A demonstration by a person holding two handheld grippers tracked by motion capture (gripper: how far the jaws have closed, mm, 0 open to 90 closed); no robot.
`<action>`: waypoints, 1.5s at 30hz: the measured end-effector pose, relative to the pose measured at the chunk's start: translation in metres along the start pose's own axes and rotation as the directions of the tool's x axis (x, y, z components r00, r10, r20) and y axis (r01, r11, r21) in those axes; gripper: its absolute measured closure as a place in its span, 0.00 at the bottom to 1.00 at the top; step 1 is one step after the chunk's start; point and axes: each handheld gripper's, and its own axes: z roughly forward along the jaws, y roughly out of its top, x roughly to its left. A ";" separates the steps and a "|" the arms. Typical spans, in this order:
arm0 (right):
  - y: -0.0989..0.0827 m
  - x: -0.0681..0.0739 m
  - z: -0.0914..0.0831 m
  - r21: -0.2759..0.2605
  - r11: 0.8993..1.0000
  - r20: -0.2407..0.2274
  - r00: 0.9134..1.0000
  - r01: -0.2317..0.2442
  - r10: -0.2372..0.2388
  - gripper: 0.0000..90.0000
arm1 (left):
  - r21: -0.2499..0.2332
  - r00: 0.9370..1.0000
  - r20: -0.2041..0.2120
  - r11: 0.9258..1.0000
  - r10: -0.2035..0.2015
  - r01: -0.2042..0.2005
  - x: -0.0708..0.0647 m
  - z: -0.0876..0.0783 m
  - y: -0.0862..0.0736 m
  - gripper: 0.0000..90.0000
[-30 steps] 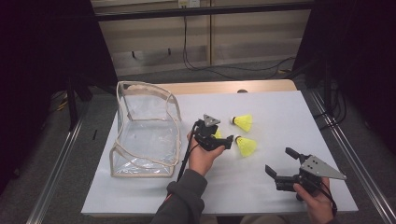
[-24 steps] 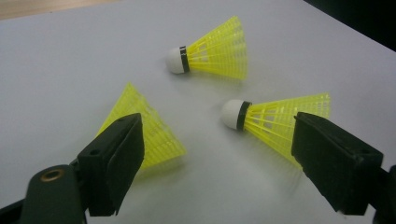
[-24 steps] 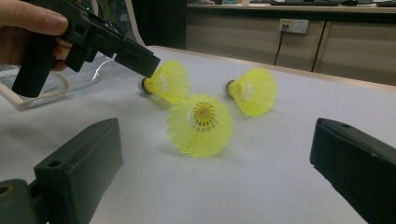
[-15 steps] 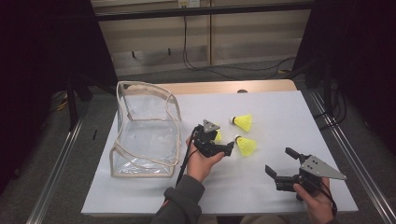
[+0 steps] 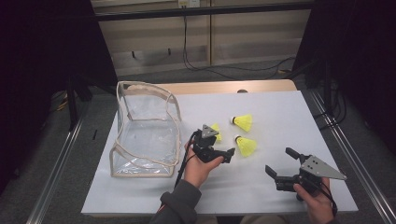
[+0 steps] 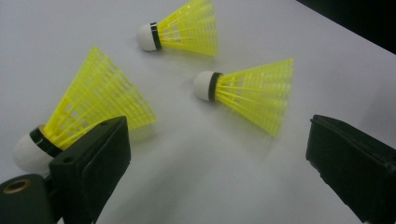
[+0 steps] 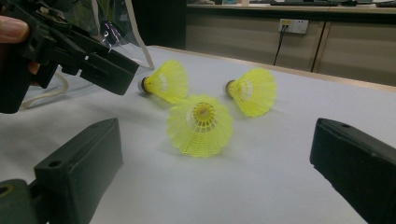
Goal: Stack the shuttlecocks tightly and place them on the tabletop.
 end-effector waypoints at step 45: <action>0.000 0.001 0.000 0.003 1.000 0.000 1.000 0.005 -0.005 0.02 | 0.055 0.979 0.190 0.995 0.068 -0.080 -0.016 -0.023 -0.037 0.05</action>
